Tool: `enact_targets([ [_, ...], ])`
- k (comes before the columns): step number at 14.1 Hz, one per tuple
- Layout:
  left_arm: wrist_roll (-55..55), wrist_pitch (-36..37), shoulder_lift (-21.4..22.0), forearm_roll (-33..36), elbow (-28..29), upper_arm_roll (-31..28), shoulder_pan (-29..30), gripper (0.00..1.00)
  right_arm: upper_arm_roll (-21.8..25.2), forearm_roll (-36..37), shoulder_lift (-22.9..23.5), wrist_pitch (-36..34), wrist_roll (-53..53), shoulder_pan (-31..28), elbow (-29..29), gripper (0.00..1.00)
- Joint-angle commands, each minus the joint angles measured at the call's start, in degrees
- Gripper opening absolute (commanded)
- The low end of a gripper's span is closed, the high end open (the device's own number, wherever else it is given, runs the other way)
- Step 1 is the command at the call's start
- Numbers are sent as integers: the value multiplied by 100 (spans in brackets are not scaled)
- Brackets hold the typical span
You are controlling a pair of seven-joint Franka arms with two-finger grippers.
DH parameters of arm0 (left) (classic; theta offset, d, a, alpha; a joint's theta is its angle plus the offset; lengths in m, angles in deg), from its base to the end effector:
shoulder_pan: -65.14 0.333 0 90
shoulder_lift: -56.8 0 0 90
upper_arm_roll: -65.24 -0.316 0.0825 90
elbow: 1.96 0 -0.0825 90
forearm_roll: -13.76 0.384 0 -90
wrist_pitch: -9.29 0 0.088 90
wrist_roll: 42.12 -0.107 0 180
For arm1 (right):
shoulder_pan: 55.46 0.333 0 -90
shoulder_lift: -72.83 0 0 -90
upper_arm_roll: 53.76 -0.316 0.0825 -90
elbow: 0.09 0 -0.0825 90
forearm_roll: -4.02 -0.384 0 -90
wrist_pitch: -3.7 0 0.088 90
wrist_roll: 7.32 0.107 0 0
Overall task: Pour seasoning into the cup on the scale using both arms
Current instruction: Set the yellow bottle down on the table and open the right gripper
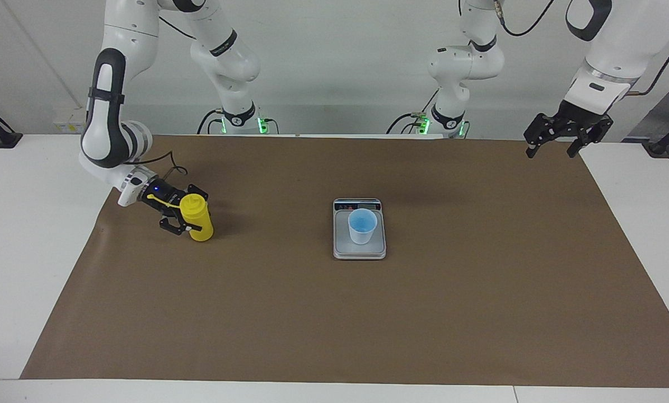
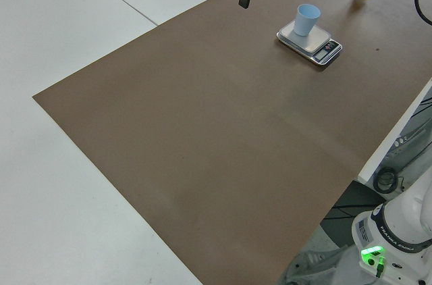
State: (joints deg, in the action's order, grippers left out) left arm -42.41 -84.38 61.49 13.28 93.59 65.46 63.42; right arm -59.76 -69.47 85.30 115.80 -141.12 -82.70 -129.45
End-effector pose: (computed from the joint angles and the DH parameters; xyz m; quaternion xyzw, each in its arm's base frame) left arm 0.5344 -0.0190 0.6289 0.9995 -0.0193 0.0245 0.0044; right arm 0.5000 -0.1261 0.2675 -0.7246 -0.4406 -0.4306 0.3089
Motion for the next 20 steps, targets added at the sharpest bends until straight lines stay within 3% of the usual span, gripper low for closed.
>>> enact_targets([
  [1, 38, -54, 181, -75, 201, 22, 57, 100, -33, -104, -70, -144, -129, -114, -28, 100],
  [6, 46, -54, 181, -75, 192, 22, 57, 100, 29, 1053, -201, -65, -94, -237, 7, 100],
  [13, 46, -54, 181, -75, 201, 22, 57, 100, 108, 4437, -588, 497, -33, -211, 726, 100],
  [20, 46, -54, 181, -75, 201, 22, 57, 100, 99, 5212, -825, 436, 950, -176, 1289, 100],
])
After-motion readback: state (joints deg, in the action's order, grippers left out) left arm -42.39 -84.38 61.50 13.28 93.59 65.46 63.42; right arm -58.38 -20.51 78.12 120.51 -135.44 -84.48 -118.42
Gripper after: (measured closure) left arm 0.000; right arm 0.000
